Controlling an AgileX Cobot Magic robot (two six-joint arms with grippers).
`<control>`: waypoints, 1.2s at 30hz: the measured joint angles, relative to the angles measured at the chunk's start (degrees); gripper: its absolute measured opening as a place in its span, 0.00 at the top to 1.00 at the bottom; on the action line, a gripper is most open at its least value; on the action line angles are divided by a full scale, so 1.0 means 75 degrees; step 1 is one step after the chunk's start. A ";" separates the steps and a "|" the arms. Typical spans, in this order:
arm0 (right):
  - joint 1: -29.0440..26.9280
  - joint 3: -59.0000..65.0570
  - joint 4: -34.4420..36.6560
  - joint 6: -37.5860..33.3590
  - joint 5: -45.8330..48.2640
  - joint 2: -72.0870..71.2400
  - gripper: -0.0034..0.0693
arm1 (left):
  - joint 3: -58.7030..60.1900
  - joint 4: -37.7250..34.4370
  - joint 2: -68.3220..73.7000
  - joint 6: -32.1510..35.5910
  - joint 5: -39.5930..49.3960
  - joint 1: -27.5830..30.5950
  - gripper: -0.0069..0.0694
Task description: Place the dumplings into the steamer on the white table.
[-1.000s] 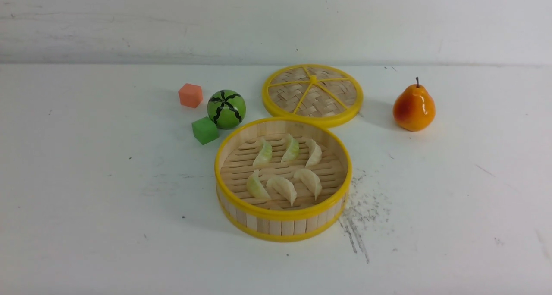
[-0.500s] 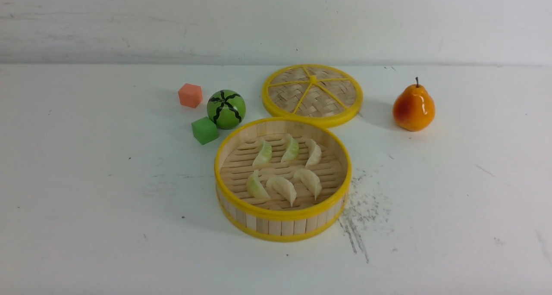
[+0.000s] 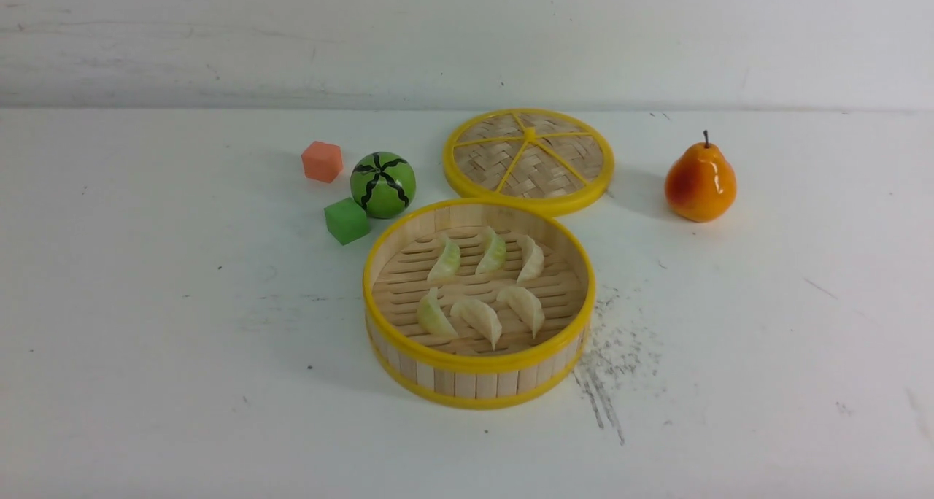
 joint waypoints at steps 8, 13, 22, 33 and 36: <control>0.0000 0.0000 0.0000 -0.0008 0.0000 0.0000 0.77 | 0.0000 0.0000 0.0000 0.0000 0.0000 0.0000 0.93; 0.0000 0.0000 0.0000 -0.0022 0.0000 0.0000 0.76 | 0.0000 0.0000 0.0000 0.0000 0.0000 0.0000 0.92; 0.0000 0.0000 0.0000 -0.0022 0.0000 0.0000 0.75 | 0.0000 0.0000 0.0000 0.0000 0.0000 0.0000 0.92; 0.0000 0.0000 0.0000 -0.0023 0.0000 0.0000 0.73 | 0.0000 0.0000 0.0000 0.0000 -0.0003 0.0000 0.92; 0.0000 0.0000 0.0000 -0.0023 0.0000 0.0000 0.73 | 0.0000 0.0000 0.0000 0.0000 -0.0003 0.0000 0.92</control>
